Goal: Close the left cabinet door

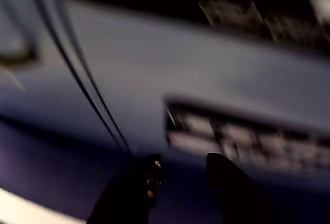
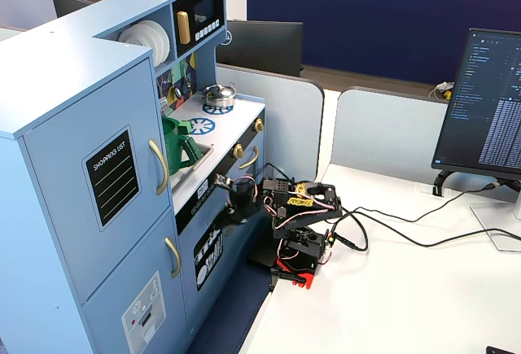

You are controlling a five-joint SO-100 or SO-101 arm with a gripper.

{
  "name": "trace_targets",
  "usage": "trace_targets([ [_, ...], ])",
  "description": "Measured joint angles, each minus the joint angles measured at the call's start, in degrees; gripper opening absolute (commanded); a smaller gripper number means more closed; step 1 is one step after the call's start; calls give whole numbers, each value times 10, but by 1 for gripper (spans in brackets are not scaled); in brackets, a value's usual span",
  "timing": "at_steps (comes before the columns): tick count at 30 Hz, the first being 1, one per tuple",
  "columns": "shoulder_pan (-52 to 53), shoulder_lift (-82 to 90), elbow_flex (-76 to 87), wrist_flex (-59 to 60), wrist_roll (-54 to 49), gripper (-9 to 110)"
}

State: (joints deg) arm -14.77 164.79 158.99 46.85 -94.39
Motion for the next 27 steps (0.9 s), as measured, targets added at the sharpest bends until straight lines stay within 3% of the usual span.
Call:
trace_targets([
  [4, 82, 83, 70, 140, 34, 0],
  [11, 105, 163, 116, 291, 54, 0],
  [27, 144, 173, 122, 308, 63, 1],
])
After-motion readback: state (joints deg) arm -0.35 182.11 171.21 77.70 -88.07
